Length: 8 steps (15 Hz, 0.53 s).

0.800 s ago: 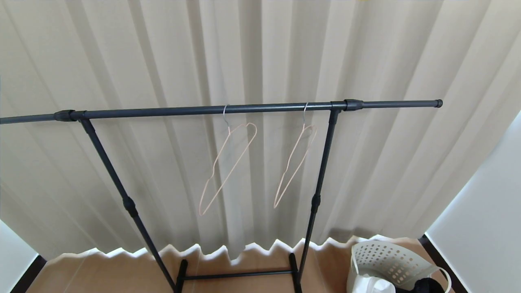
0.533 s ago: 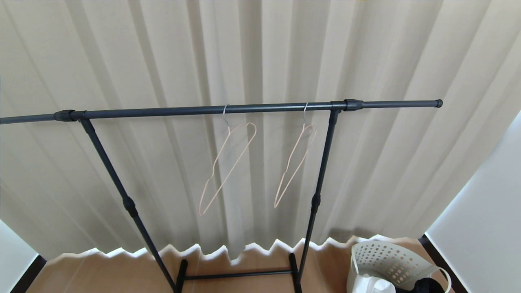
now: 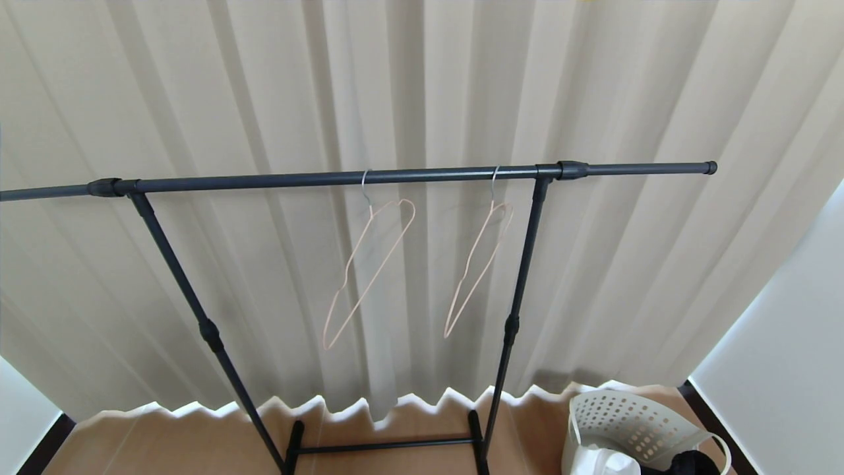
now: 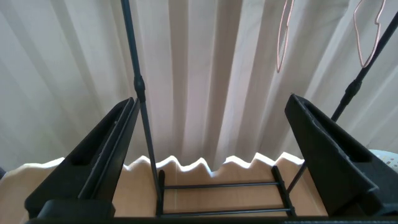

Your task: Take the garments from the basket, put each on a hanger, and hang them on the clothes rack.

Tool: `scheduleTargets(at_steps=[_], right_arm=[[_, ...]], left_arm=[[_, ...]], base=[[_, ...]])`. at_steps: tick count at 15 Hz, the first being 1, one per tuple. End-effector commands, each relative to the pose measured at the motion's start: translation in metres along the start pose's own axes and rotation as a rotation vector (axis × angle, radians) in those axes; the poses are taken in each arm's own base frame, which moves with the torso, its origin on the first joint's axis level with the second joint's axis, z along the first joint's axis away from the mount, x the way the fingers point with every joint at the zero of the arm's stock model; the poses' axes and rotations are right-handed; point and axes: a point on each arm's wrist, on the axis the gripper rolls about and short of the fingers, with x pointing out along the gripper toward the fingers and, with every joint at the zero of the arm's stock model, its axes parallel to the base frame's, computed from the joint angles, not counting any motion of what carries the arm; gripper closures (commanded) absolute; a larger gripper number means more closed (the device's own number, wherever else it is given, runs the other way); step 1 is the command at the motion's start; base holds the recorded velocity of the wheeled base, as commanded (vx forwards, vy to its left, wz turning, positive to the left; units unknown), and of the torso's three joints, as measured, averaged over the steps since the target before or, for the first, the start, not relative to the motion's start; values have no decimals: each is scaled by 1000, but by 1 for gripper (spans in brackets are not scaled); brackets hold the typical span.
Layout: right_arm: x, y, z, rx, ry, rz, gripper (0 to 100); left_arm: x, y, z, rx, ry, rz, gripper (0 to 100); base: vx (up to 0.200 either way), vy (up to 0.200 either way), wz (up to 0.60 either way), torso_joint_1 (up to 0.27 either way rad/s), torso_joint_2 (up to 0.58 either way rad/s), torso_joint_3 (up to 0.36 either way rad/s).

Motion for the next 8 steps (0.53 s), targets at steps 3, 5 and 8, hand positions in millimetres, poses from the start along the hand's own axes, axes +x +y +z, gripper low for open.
scheduleTargets(at_steps=[3, 5, 8], right_arm=[[0, 0, 0, -2, 2, 1, 0], [0, 0, 0, -2, 2, 3, 0], [0, 0, 0, -2, 3, 3, 0]], left_arm=[[0, 0, 0, 1, 0, 1, 0], [0, 0, 0, 3, 0, 4, 0], [0, 0, 0, 4, 0, 7, 0]], base=[[0, 0, 0, 0, 0, 0], [0, 0, 0, -50, 89, 55], [0, 0, 0, -144, 323, 176]])
